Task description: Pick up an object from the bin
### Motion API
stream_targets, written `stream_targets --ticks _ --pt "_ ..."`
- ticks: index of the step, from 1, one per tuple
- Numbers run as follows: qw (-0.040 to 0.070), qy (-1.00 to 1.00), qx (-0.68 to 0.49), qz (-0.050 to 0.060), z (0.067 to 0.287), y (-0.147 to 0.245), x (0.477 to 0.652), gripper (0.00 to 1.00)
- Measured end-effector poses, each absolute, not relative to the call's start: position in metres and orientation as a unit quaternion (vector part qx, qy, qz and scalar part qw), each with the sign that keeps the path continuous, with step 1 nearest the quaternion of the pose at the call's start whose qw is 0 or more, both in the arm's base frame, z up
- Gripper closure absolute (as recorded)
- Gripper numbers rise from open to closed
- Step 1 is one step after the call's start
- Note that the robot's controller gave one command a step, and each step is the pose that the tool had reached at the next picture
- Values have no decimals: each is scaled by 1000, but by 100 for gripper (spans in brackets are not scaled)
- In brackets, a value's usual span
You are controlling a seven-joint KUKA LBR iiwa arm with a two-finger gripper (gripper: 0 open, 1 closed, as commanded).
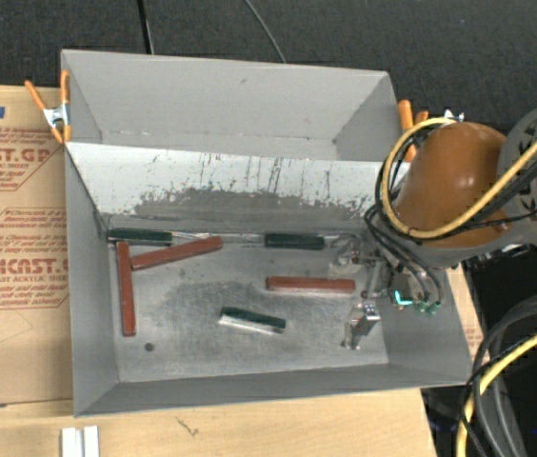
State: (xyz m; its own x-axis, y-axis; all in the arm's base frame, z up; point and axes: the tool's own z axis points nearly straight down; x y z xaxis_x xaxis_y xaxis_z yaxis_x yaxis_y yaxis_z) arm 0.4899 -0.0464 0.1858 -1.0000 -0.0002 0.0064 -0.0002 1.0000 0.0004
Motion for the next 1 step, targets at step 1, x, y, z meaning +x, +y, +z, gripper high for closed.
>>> stream_targets --ticks 1 --pt "0 -1000 0 0 189 -46 492 0"
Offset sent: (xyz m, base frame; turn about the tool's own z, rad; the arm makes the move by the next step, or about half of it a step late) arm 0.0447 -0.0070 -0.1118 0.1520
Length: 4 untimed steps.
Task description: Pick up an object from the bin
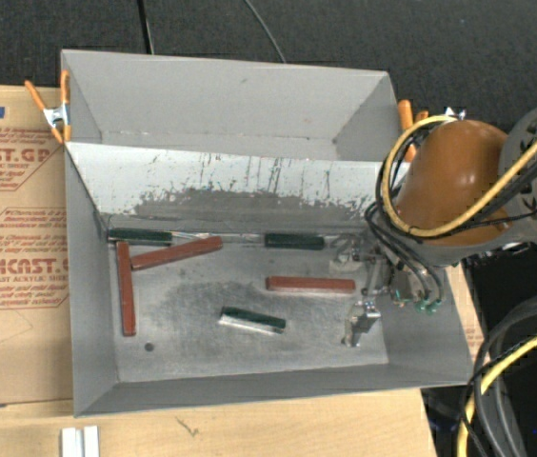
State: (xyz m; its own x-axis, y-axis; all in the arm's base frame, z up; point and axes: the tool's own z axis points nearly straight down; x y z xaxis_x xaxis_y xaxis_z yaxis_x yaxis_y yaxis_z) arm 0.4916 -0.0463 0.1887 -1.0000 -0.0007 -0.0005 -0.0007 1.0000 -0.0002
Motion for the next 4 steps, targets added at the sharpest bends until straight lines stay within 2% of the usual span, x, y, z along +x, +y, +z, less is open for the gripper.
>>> stream_targets --ticks 1,2,3,4 --pt "4 999 33 0 142 -49 512 0" --pt "9 996 93 0 76 -81 557 100" --pt "9 996 93 0 76 -81 557 100" --pt "3 996 84 0 267 -74 550 100"
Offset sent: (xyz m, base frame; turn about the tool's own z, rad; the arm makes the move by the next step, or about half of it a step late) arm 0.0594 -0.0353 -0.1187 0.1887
